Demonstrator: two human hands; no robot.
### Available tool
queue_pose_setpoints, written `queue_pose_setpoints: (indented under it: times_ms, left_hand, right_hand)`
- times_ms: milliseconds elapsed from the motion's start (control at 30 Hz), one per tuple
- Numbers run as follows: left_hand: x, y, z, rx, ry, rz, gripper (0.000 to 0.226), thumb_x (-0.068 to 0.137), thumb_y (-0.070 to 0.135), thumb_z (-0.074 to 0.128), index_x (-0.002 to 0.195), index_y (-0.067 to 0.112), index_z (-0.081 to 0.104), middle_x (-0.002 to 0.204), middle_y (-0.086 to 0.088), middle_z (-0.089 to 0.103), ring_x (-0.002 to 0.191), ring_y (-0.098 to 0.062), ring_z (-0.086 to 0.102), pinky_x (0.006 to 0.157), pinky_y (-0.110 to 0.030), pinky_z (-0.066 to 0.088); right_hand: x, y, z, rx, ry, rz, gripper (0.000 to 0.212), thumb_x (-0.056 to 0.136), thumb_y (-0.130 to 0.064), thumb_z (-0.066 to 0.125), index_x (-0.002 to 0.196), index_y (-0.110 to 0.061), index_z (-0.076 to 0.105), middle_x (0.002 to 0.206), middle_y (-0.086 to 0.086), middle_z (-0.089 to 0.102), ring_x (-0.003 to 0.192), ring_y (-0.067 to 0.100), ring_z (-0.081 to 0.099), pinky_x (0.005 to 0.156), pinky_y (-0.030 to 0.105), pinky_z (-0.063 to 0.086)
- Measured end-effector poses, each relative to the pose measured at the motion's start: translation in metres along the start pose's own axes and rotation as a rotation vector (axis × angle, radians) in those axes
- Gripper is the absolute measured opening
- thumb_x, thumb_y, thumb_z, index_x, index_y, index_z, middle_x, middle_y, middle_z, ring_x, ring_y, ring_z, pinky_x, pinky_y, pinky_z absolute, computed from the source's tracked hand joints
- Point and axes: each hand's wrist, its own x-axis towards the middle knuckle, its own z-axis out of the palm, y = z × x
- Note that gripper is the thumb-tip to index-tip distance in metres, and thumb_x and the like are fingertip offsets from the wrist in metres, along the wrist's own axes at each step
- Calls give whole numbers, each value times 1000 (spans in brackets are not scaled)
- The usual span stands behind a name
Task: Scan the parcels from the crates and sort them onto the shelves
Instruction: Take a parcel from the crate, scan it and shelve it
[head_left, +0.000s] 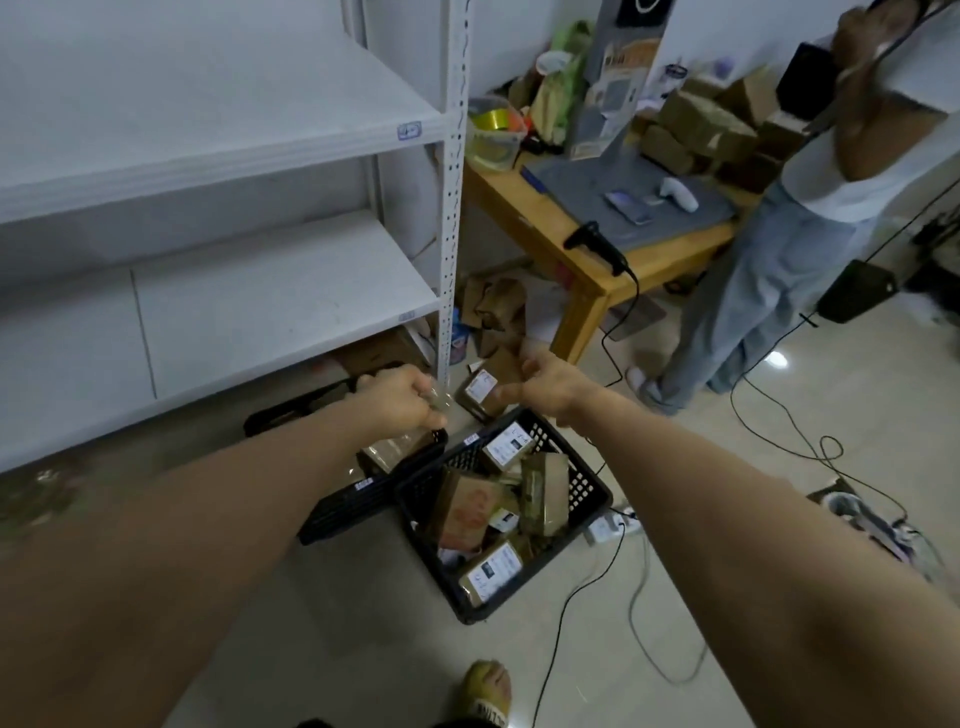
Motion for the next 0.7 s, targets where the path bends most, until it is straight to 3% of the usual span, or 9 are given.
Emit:
queue_pose_setpoints:
  times_ms: [67, 167, 267, 433, 500, 600, 700]
  left_hand:
    - [15, -1, 22, -36, -34, -53, 52, 62, 42, 89, 103, 39, 58, 146, 1, 47, 130, -22, 48, 113, -40, 40]
    - [29, -2, 43, -31, -78, -114, 63, 79, 41, 83, 133, 24, 56, 145, -4, 47, 136, -30, 41, 115, -42, 35]
    - [56, -9, 54, -135, -115, -161, 64, 87, 27, 79, 141, 10, 52, 147, -8, 47, 134, -29, 44, 115, -41, 36]
    - [105, -24, 58, -214, -148, -248, 60, 87, 18, 79, 140, 5, 52, 144, -10, 47, 130, -26, 47, 109, -35, 42]
    - [127, -31, 56, -237, -143, -271, 56, 88, 17, 79, 137, 3, 54, 141, -10, 48, 127, -25, 48, 101, -30, 43]
    - [164, -48, 50, -274, -139, -309, 33, 88, 16, 77, 116, 5, 63, 127, -11, 56, 110, -23, 53, 91, -28, 44]
    - [193, -71, 45, -356, -102, -372, 37, 87, 12, 78, 121, 5, 65, 121, -5, 57, 112, -24, 54, 94, -28, 44]
  right_hand:
    - [16, 24, -3, 30, -7, 56, 81, 82, -40, 81, 145, -9, 40, 139, 9, 52, 123, 28, 53, 100, 42, 49]
    - [40, 51, -1, 47, -25, 124, 74, 79, -39, 83, 138, -10, 47, 128, 8, 58, 112, 25, 56, 87, 36, 48]
    - [67, 67, 5, 81, -64, 159, 62, 80, -35, 83, 128, -13, 50, 129, 7, 57, 113, 25, 56, 88, 37, 49]
    - [119, 68, 13, 39, -143, 254, 80, 87, -38, 77, 150, -11, 36, 149, 10, 44, 131, 31, 48, 99, 39, 47]
    - [147, 62, 20, 27, -169, 259, 74, 89, -37, 75, 148, -12, 38, 144, 8, 48, 128, 30, 50, 96, 39, 47]
    - [193, 51, 39, 44, -203, 236, 49, 90, -30, 75, 128, -13, 48, 115, 0, 55, 111, 24, 54, 90, 36, 48]
    - [241, 41, 66, 74, -260, 226, 64, 86, -35, 79, 136, -12, 47, 130, 5, 56, 115, 25, 56, 99, 41, 51]
